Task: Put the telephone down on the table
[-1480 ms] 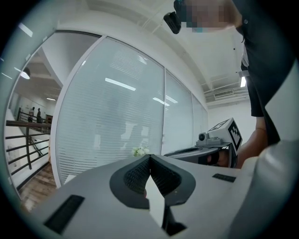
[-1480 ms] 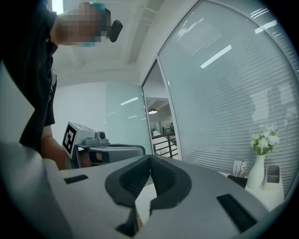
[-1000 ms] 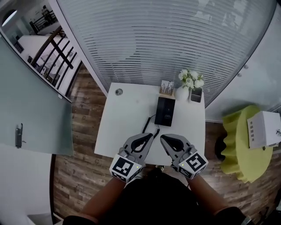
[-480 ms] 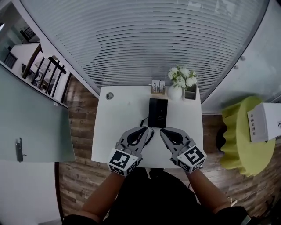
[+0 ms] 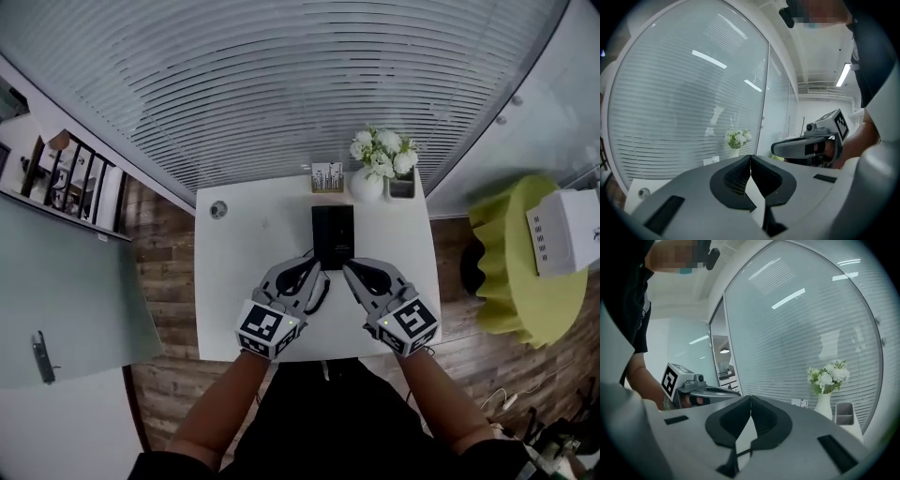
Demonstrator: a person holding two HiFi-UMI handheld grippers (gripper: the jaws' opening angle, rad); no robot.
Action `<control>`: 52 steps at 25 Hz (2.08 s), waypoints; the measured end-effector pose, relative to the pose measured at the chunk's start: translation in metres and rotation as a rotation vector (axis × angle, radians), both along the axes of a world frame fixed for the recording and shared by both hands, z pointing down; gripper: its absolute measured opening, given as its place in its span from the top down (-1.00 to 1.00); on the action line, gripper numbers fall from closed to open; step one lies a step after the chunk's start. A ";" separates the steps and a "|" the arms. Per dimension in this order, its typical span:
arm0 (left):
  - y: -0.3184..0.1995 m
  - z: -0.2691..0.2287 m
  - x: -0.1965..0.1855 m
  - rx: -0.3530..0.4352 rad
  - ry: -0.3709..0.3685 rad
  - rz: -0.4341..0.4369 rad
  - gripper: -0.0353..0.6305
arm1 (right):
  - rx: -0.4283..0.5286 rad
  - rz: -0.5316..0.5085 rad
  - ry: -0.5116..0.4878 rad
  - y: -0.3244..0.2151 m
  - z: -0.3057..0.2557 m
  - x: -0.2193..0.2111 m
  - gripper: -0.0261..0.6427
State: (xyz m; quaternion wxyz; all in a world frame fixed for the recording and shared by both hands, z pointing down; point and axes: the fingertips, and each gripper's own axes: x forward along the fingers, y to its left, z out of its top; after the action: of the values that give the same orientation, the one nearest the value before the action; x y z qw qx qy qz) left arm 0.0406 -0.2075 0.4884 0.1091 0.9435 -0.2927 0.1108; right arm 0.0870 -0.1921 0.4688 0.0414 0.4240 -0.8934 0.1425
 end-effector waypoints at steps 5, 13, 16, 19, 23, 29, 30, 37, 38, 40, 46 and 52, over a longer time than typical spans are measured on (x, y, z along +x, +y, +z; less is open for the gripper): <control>-0.021 0.029 -0.005 -0.059 0.001 0.038 0.87 | -0.031 0.041 0.015 -0.016 0.017 -0.008 0.86; -0.049 0.090 -0.011 -0.211 -0.015 0.082 0.86 | -0.096 0.088 0.030 -0.039 0.054 -0.017 0.86; -0.059 0.116 -0.011 -0.279 -0.007 0.094 0.86 | -0.112 0.105 0.041 -0.049 0.067 -0.018 0.86; -0.068 0.140 -0.012 -0.335 -0.008 0.104 0.86 | -0.133 0.130 0.048 -0.056 0.081 -0.018 0.86; -0.078 0.168 -0.014 -0.417 -0.002 0.109 0.82 | -0.172 0.155 0.044 -0.061 0.100 -0.018 0.86; -0.085 0.204 -0.006 -0.537 0.007 0.140 0.66 | -0.209 0.182 0.039 -0.064 0.118 -0.012 0.86; -0.086 0.210 -0.004 -0.555 0.006 0.145 0.63 | -0.214 0.187 0.036 -0.064 0.120 -0.011 0.86; -0.091 0.238 0.006 -0.636 -0.006 0.168 0.52 | -0.239 0.220 0.024 -0.063 0.128 -0.002 0.86; -0.091 0.241 0.007 -0.644 -0.008 0.170 0.51 | -0.242 0.223 0.022 -0.063 0.129 -0.001 0.86; -0.091 0.246 0.008 -0.657 -0.010 0.175 0.50 | -0.248 0.228 0.020 -0.062 0.131 0.000 0.86; -0.093 0.250 0.012 -0.698 0.029 0.195 0.49 | -0.261 0.240 0.016 -0.061 0.135 0.003 0.86; -0.092 0.250 0.020 -0.755 0.081 0.221 0.49 | -0.272 0.239 0.017 -0.058 0.138 0.006 0.86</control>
State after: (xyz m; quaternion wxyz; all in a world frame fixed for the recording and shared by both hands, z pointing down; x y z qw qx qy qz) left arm 0.0607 -0.2994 0.7383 0.4473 0.8664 -0.1235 0.1846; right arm 0.0928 -0.2504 0.6071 0.0885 0.5190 -0.8087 0.2624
